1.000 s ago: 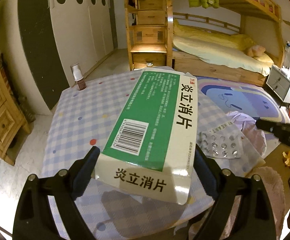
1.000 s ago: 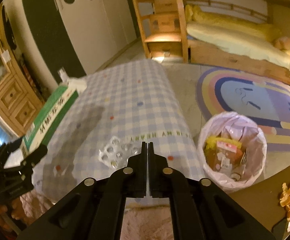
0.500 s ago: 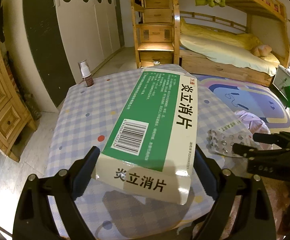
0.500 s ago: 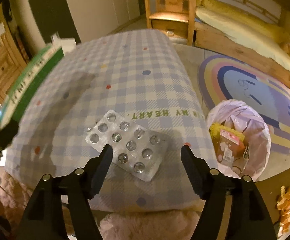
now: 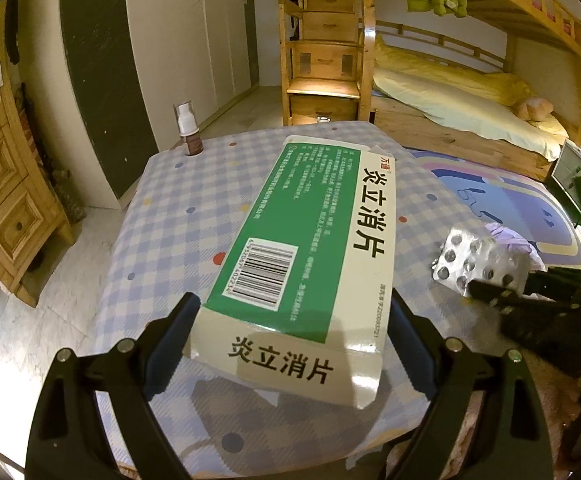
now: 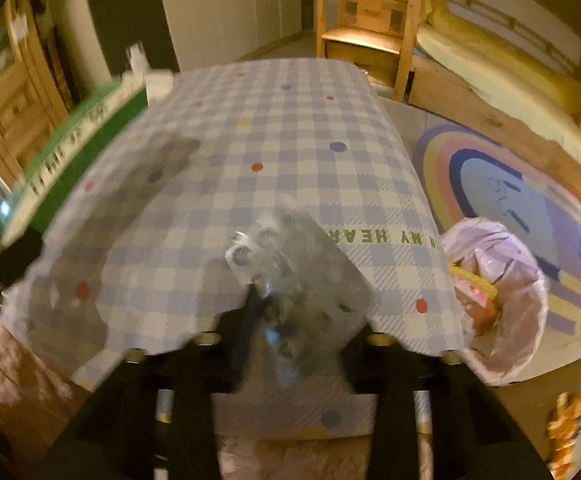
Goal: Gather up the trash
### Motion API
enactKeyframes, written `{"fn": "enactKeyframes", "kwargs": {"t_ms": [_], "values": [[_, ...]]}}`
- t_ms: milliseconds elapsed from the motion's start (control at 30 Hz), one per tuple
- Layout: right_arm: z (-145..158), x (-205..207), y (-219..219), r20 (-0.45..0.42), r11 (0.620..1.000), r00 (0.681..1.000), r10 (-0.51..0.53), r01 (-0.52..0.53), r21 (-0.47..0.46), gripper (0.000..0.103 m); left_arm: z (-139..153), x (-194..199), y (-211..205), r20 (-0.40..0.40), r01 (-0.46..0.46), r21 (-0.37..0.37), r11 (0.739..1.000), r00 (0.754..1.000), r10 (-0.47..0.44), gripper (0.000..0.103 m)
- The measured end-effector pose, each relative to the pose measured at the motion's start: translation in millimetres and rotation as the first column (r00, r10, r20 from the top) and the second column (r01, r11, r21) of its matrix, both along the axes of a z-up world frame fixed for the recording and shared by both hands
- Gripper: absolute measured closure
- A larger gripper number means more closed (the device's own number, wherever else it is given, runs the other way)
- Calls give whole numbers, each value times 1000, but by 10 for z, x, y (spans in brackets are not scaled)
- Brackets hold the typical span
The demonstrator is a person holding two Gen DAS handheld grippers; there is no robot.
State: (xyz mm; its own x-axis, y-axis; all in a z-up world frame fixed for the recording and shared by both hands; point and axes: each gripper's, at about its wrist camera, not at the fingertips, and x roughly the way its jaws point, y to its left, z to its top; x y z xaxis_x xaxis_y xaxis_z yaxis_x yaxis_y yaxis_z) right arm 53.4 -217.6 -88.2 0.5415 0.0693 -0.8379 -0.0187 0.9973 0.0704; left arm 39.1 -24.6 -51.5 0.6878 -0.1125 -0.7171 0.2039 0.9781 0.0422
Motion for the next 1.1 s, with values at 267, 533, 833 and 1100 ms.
{"fn": "enactKeyframes", "kwargs": {"t_ms": [267, 533, 833, 1100], "values": [[324, -182, -240, 98, 992, 993, -59, 48, 113, 99, 36, -8, -9, 7, 6, -16, 1000, 1000, -6, 15], [488, -339, -445, 140, 986, 985, -96, 75, 152, 99, 93, -46, -212, 22, 57, -9, 998, 998, -57, 15], [752, -634, -1051, 220, 966, 943, -251, 229, 123, 99, 239, -110, -902, 47, 203, 14, 979, 978, -204, 15], [774, -901, -1896, 256, 898, 861, -439, 431, 91, 99, 352, -18, -1958, 85, 379, 59, 923, 920, -383, 15]]}}
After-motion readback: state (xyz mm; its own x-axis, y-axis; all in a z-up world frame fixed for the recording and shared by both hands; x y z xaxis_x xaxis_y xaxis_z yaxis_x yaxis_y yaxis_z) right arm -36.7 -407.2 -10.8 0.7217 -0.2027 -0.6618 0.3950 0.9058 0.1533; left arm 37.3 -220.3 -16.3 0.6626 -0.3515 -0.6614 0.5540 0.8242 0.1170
